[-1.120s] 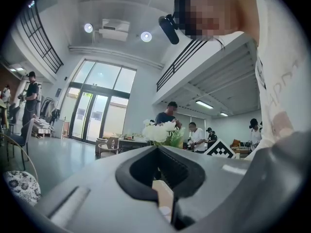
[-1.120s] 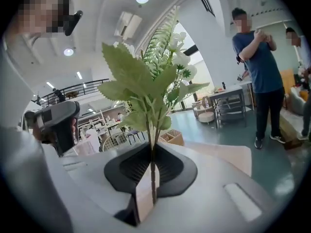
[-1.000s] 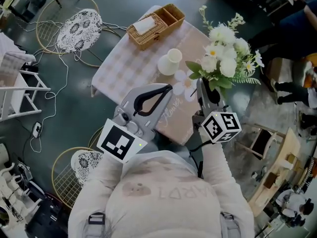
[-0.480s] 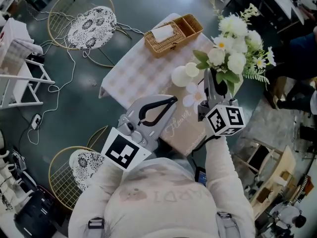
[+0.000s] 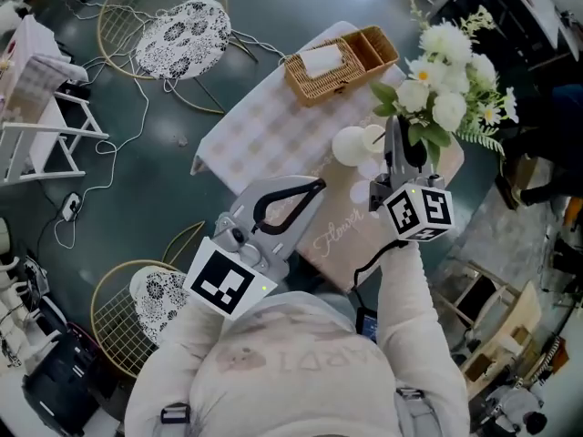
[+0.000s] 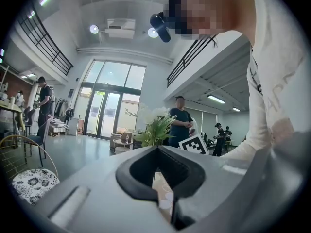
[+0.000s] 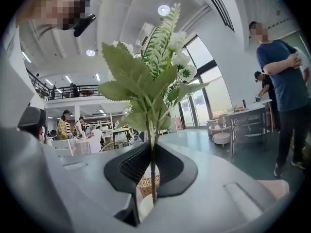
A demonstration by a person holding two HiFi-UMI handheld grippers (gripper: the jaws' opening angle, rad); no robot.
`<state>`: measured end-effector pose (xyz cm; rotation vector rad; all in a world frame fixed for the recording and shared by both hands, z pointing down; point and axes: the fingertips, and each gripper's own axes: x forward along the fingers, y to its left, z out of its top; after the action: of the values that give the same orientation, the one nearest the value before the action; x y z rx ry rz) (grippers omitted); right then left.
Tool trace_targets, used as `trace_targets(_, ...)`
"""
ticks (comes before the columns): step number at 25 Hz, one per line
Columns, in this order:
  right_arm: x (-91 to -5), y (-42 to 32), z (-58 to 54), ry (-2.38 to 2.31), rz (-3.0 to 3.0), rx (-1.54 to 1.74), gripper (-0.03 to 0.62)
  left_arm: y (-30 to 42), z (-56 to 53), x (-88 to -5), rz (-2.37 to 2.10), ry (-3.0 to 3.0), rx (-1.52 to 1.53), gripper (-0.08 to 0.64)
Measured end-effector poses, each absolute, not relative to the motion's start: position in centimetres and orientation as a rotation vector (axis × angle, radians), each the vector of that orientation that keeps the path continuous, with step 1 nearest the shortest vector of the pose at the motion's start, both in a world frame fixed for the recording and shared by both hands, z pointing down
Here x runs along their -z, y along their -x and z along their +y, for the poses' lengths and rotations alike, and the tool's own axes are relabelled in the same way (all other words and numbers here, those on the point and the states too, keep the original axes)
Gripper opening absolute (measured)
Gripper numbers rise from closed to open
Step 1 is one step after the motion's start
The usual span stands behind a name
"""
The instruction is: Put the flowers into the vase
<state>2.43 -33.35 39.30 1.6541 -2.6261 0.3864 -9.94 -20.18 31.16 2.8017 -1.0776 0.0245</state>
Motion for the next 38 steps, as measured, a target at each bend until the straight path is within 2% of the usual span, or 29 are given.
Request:
trace_targets(16,-45.0,-1.9,-31.7,-1.581,-2.505,-0.239,0.061,10.3,-21.3,-32.8,-1.068,-2.761,-0.088,0.0)
trace_targets(21,-46.4,-2.2,-31.3,-1.577,-2.46,-0.228,0.077,10.2,-21.5,-33.2,-1.071,-2.758,-0.089,0.0)
trace_targets(29,-47.7,-3.3,-30.4,-1.607,-2.386,-0.273,0.143,9.9,-21.4,-33.7,-1.063,-2.757,-0.096,0.0)
trace_targets(38,-47.5,-3.1,-28.3,-1.564,-2.388,-0.247,0.147,9.0,-21.5,-33.6,-1.048,-2.761,-0.083,0.0)
